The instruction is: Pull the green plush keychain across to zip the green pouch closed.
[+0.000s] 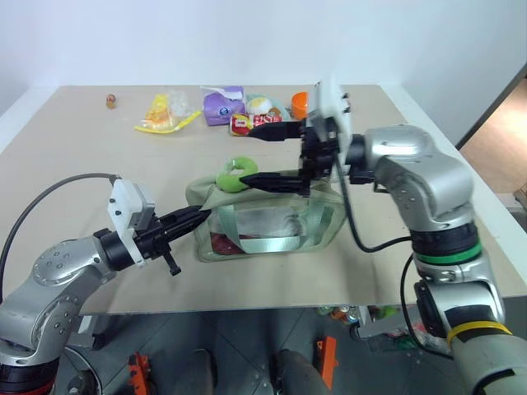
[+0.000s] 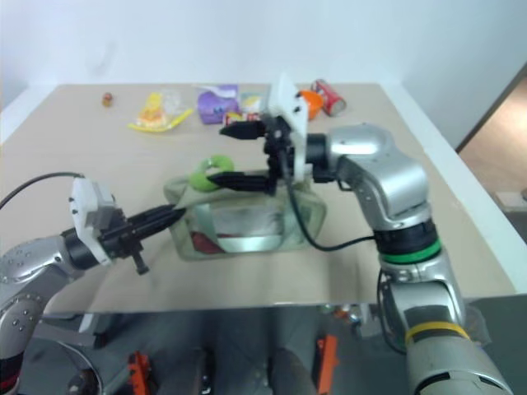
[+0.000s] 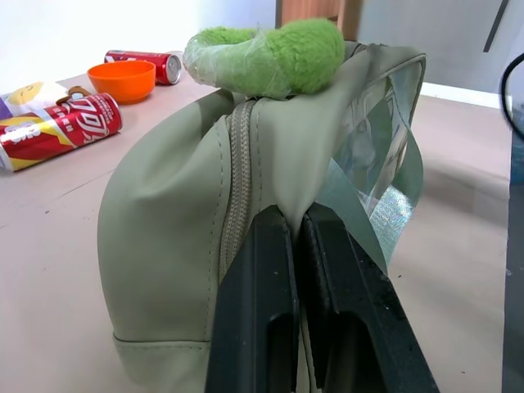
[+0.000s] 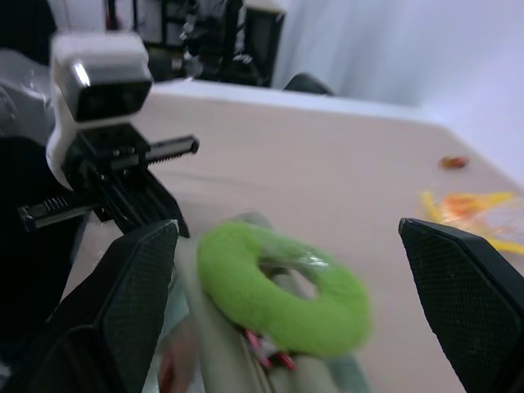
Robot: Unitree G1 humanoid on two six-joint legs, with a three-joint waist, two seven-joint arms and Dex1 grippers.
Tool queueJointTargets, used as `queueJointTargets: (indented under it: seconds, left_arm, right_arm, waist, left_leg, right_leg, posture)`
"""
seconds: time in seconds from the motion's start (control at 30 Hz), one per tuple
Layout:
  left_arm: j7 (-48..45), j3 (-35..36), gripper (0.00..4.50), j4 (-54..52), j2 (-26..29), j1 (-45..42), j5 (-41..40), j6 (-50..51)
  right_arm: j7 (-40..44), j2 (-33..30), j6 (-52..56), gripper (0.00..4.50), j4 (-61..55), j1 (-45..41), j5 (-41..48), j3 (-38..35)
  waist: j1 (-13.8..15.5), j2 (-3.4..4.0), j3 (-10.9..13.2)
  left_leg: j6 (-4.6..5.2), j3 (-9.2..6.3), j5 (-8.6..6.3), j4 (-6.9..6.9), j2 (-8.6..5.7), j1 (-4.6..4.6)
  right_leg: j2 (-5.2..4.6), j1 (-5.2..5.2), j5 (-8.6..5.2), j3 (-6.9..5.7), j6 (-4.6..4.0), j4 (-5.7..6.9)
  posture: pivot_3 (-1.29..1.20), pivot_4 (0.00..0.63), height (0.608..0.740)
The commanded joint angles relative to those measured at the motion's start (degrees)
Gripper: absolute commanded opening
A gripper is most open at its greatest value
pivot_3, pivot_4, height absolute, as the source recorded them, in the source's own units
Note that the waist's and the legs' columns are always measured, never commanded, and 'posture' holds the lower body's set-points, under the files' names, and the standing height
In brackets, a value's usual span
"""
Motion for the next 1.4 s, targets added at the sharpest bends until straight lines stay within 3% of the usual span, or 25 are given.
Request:
queueJointTargets:
  seconds: [0.03,0.27,0.4,0.53,0.57,0.6,0.7,0.73,1.13,1.4]
  left_arm:
    - [1.0,-1.8,0.00,-1.0,-0.3,0.2,0.5,0.7]
    - [1.9,-1.9,0.00,-1.3,0.2,0.7,1.0,0.5]
    - [2.3,-2.1,0.00,-1.2,0.1,0.5,1.3,0.4]
    - [2.7,-2.0,0.00,-1.0,-0.1,0.1,1.4,0.2]
    - [2.7,-2.0,0.00,-0.9,-0.1,0.1,1.5,0.2]
    - [2.7,-2.1,0.00,-0.8,0.0,0.1,1.5,0.2]
    - [2.7,-2.3,0.00,-0.4,-0.1,0.1,1.8,0.1]
    - [2.8,-2.4,0.00,-0.1,-0.2,0.0,2.0,0.0]
    - [3.6,-3.8,0.00,2.9,-0.4,-2.5,5.7,-0.9]
    - [4.6,-2.8,0.00,3.8,-0.8,-2.9,5.9,-1.1]
  right_arm:
    - [1.5,1.0,-1.5,4.48,0.5,-1.8,-1.1,0.5]
    - [3.3,2.2,-2.3,4.48,2.0,-0.1,-2.9,2.2]
    - [3.8,3.1,-3.3,3.47,3.2,0.8,-4.4,3.3]
    - [4.3,3.5,-3.8,2.13,4.2,1.5,-5.5,4.0]
    - [4.3,3.6,-3.7,1.55,4.2,1.6,-5.6,3.9]
    - [4.3,3.7,-3.5,1.48,4.2,1.7,-5.4,3.7]
    - [4.1,4.2,-1.9,0.24,3.5,1.8,-4.0,2.5]
    - [4.1,4.2,-1.4,0.03,3.2,1.7,-3.5,2.0]
    - [4.2,-1.7,2.0,0.03,-0.6,2.0,4.0,-9.1]
    - [1.4,-11.6,-5.1,0.03,4.0,7.6,-0.4,-16.9]
  waist:
    - [0.1,0.00,0.0]
    - [0.1,0.00,0.0]
    - [0.0,0.00,0.0]
    - [0.0,0.00,0.0]
    - [0.0,0.00,0.0]
    - [0.0,0.00,0.0]
    - [0.0,0.00,0.0]
    - [0.0,0.00,0.0]
    - [0.2,0.00,0.0]
    - [0.9,0.00,0.0]
  left_leg:
    - [0.00,-0.01,0.00,0.00,-0.02,0.00]
    - [0.01,-0.07,0.00,0.00,0.04,0.02]
    - [0.00,-0.08,0.00,0.00,0.06,0.03]
    - [0.00,-0.08,0.00,0.00,0.06,0.02]
    - [0.00,-0.08,0.00,0.00,0.06,0.03]
    - [0.00,-0.08,0.00,0.00,0.06,0.03]
    - [0.00,-0.08,0.00,-0.01,0.07,0.03]
    - [0.00,-0.08,0.00,-0.01,0.07,0.03]
    - [0.00,-0.08,0.00,-0.01,0.06,0.00]
    - [0.00,-0.06,0.00,0.00,-0.04,-0.04]
  right_leg:
    - [-0.02,0.01,0.00,-0.01,0.01,-0.01]
    - [0.05,0.02,-0.01,-0.10,0.03,-0.01]
    - [0.08,0.02,-0.04,-0.10,0.08,-0.01]
    - [0.07,0.02,-0.04,-0.10,0.08,-0.01]
    - [0.08,0.02,-0.04,-0.10,0.07,-0.01]
    - [0.08,0.02,-0.04,-0.10,0.06,-0.01]
    - [0.09,0.02,-0.04,-0.11,0.06,-0.01]
    - [0.09,0.02,-0.04,-0.11,0.06,-0.01]
    - [0.07,0.02,-0.09,-0.12,0.15,-0.02]
    - [-0.05,0.03,-0.10,-0.11,0.19,-0.09]
  posture:
    - [0.00,0.150,0.740]
    - [0.00,0.150,0.740]
    - [0.00,0.150,0.740]
    - [0.00,0.150,0.740]
    - [0.00,0.150,0.740]
    - [0.00,0.150,0.740]
    - [0.00,0.150,0.740]
    - [0.00,0.150,0.740]
    - [0.00,0.150,0.740]
    - [0.00,0.150,0.740]
